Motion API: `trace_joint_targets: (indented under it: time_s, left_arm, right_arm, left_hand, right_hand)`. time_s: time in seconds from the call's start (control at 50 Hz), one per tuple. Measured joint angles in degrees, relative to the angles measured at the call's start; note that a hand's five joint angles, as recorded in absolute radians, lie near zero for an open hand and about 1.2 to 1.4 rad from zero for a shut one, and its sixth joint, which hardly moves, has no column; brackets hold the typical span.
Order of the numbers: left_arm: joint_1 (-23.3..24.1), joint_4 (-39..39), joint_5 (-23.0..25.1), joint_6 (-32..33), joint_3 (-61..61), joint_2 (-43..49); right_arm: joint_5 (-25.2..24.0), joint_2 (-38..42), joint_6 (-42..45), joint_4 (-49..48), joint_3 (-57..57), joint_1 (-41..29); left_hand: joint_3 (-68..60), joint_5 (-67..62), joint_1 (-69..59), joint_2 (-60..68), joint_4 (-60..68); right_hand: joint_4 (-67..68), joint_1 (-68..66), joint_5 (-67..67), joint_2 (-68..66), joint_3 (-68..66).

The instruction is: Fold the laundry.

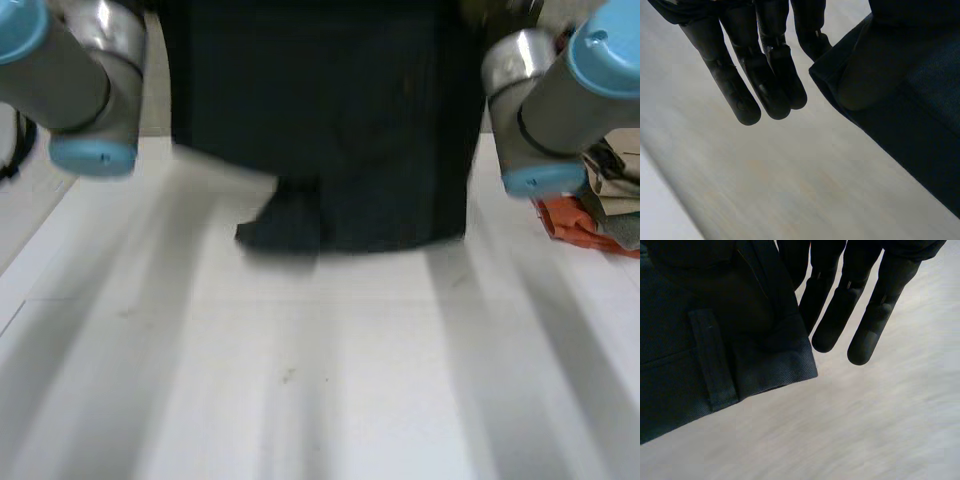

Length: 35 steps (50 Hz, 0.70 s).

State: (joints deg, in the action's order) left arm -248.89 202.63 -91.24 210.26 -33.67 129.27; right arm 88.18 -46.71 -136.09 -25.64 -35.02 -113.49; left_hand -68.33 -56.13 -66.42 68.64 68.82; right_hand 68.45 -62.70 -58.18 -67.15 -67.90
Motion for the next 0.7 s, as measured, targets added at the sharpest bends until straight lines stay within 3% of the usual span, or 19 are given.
trace_joint_targets:
  time_s: [0.1,0.16,0.3,0.44,0.58,0.7]
  left_arm:
    - [-0.31,17.49,2.25,-1.18,-7.26,-6.52]
    - [-0.38,20.51,3.69,-2.09,-12.82,-9.34]
    - [-0.98,16.53,4.07,-3.72,-25.29,-10.64]
    - [-0.95,10.14,3.68,-5.57,-38.07,-6.18]
    - [0.4,7.4,3.89,-6.53,-48.32,-1.82]
    - [1.38,3.37,4.11,-6.32,-57.01,-6.24]
  right_arm:
    - [-2.56,-2.44,-2.78,-15.37,-3.96,0.06]
    - [-3.7,-3.26,-3.76,-17.03,-6.43,0.02]
    - [-3.23,-1.75,-4.01,-9.22,-10.73,-0.15]
    - [-1.08,3.62,-2.08,2.33,-17.34,-0.64]
    - [-0.86,7.78,0.26,5.75,-25.68,-1.07]
    - [-0.73,4.8,1.55,10.07,-33.98,-1.03]
  left_hand:
    - [0.0,-0.95,0.0,0.0,0.0]
    - [0.0,-1.31,0.0,0.0,0.0]
    - [-0.01,-1.4,0.0,0.0,0.0]
    - [-0.01,-1.39,0.0,0.01,0.0]
    - [-0.01,-1.39,0.0,0.01,0.0]
    - [-0.01,-1.4,0.0,0.01,0.0]
  right_hand:
    - [0.0,0.0,-0.5,0.0,0.0]
    - [0.0,0.0,-0.94,0.0,0.0]
    - [0.01,0.0,-0.94,0.0,0.0]
    - [0.02,0.0,-0.94,0.0,0.0]
    - [0.03,0.0,-0.95,0.0,0.0]
    - [0.04,0.0,-0.94,0.0,0.0]
